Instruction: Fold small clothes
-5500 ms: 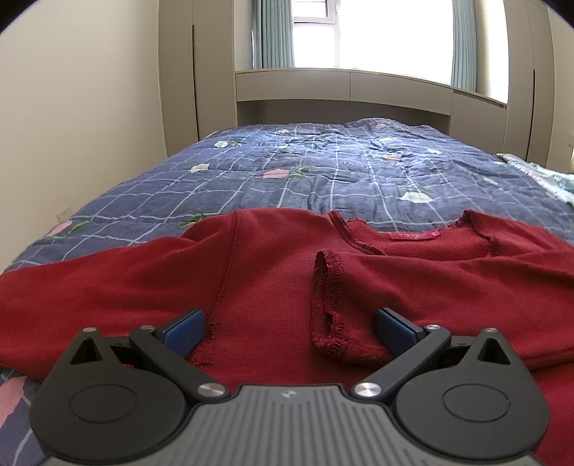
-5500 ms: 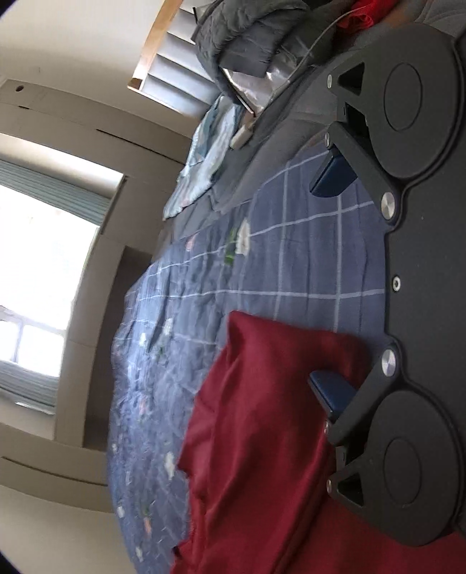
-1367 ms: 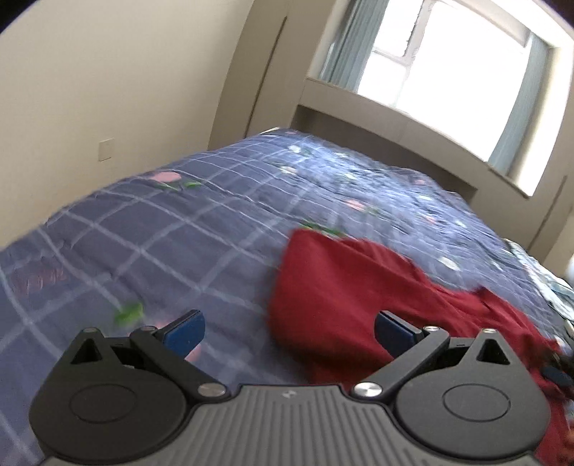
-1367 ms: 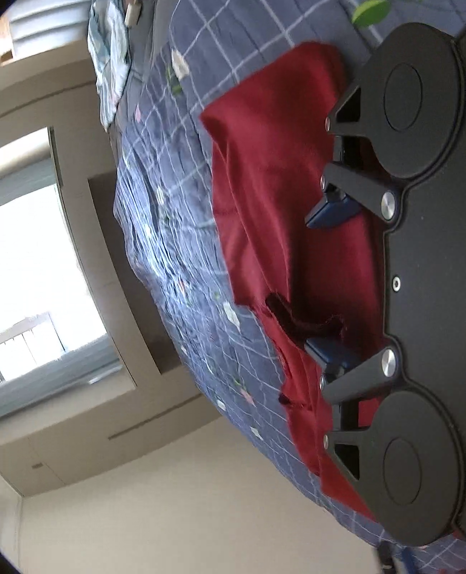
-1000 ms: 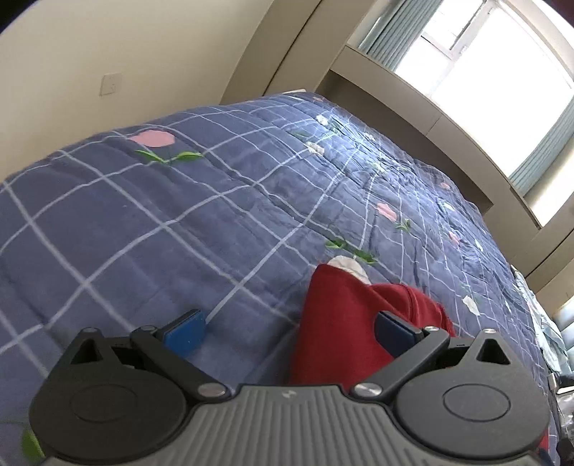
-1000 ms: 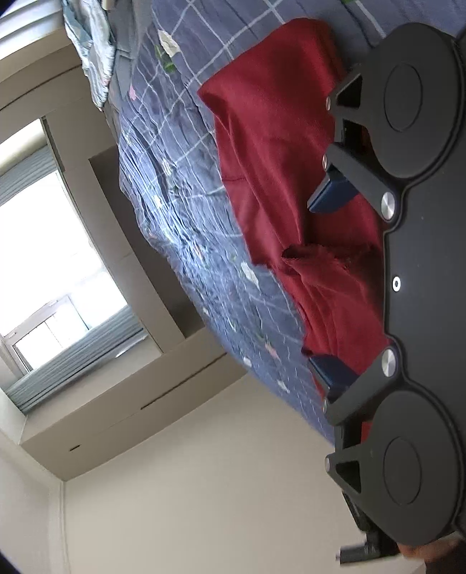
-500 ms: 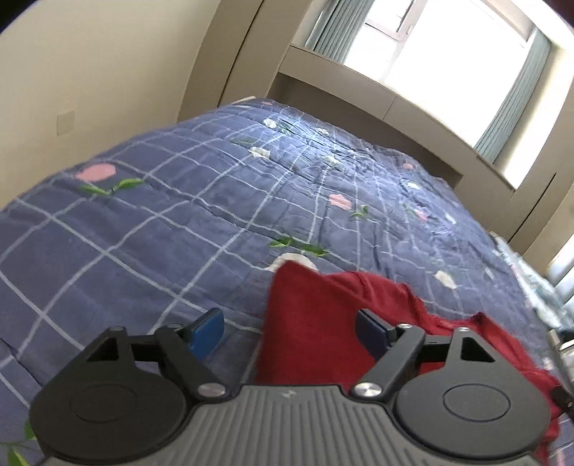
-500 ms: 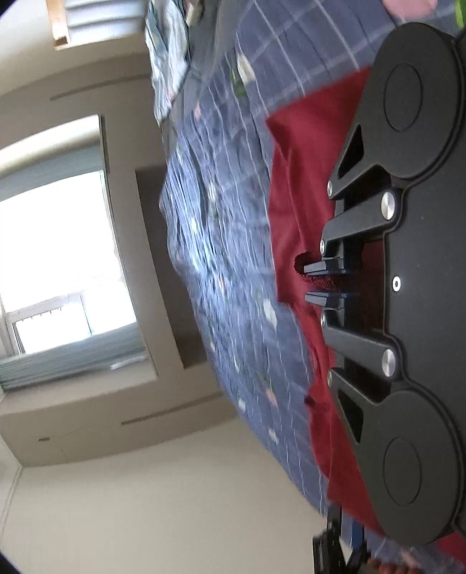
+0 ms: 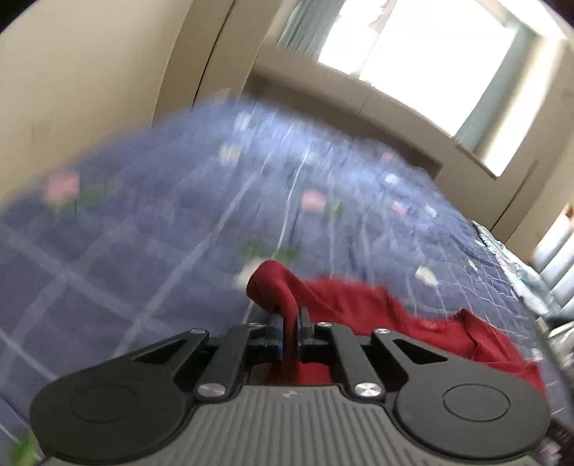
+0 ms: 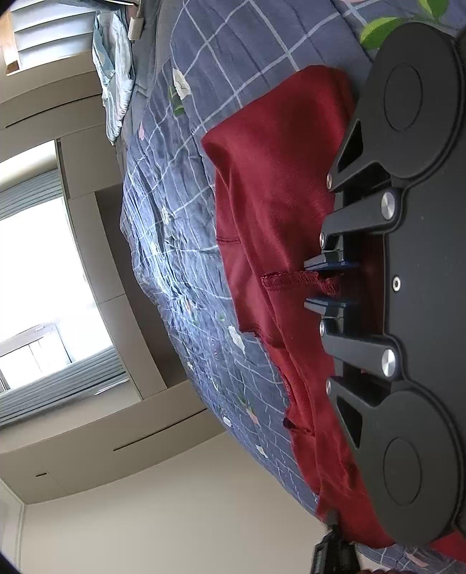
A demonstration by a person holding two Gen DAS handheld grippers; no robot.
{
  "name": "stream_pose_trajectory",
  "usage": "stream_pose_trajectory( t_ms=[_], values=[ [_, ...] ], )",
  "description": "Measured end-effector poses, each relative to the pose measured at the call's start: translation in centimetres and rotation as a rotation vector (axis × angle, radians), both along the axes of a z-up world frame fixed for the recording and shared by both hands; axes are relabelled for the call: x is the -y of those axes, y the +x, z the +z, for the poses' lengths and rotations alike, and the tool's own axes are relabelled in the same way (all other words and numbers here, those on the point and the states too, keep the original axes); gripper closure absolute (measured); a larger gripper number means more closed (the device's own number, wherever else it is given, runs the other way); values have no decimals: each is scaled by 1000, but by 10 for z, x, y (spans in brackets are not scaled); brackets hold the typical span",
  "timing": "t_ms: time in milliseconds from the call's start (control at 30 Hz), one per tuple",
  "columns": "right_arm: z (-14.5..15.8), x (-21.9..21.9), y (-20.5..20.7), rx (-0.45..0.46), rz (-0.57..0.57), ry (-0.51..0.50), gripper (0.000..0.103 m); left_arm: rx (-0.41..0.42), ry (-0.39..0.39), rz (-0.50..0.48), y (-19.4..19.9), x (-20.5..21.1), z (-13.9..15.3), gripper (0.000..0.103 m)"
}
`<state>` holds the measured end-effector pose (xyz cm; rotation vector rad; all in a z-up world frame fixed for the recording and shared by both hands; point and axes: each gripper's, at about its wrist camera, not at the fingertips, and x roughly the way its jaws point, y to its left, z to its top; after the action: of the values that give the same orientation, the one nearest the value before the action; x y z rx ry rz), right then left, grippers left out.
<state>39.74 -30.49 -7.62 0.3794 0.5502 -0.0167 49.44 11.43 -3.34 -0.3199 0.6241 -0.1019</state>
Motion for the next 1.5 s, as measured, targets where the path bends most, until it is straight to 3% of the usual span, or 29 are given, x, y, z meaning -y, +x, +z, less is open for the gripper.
stream_pose_trajectory(
  t_ms=[100, 200, 267, 367, 433, 467, 500, 533, 567, 700, 767, 967, 1133, 1267, 1333, 1400, 1500],
  values=[
    [1, -3, 0, 4, -2, -18, 87, 86, 124, 29, -12, 16, 15, 97],
    [1, -6, 0, 3, 0, -44, 86, 30, 213, 42, -1, 22, 6, 97],
    [2, -9, 0, 1, 1, -60, 86, -14, 192, 64, 6, 16, -5, 97],
    [2, -11, 1, -2, 3, -76, 86, -65, 58, 76, 9, -3, -18, 95],
    [1, -10, 1, -5, 3, -68, 86, -60, 3, 89, 2, -13, -20, 87],
    [0, -8, 1, -5, 3, -62, 86, -46, 14, 95, -4, -14, -20, 78],
    [0, -7, 1, -4, 4, -52, 86, -28, 42, 95, -12, -16, -19, 59],
    [0, -6, 1, -3, 5, -41, 86, -13, 70, 92, -20, -17, -18, 52],
    [-1, -4, 1, -1, 5, -27, 85, 0, 96, 92, -29, -18, -17, 37],
    [-1, -1, 0, 5, 6, -2, 82, 56, 186, 41, -76, -17, -14, 20],
    [-1, -1, 1, 7, 7, -3, 81, 66, 239, -2, -95, -11, -16, 16],
    [0, -2, -1, 10, 4, -10, 75, -13, 495, -97, -96, 26, -38, 19],
    [1, -8, -1, 16, 17, -45, 60, 28, 556, -71, -81, 45, -34, 21],
    [2, -10, -1, 17, 25, -62, 56, 49, 583, -14, -72, 51, -32, 25],
    [2, -11, -2, 16, 26, -66, 55, 91, 641, -2, -77, 61, -31, 37],
    [3, -12, -2, 14, 27, -73, 55, 139, 728, -2, -83, 75, -32, 78],
    [3, -13, -2, 13, 29, -80, 55, 147, 777, -7, -85, 84, -34, 90]
  ],
)
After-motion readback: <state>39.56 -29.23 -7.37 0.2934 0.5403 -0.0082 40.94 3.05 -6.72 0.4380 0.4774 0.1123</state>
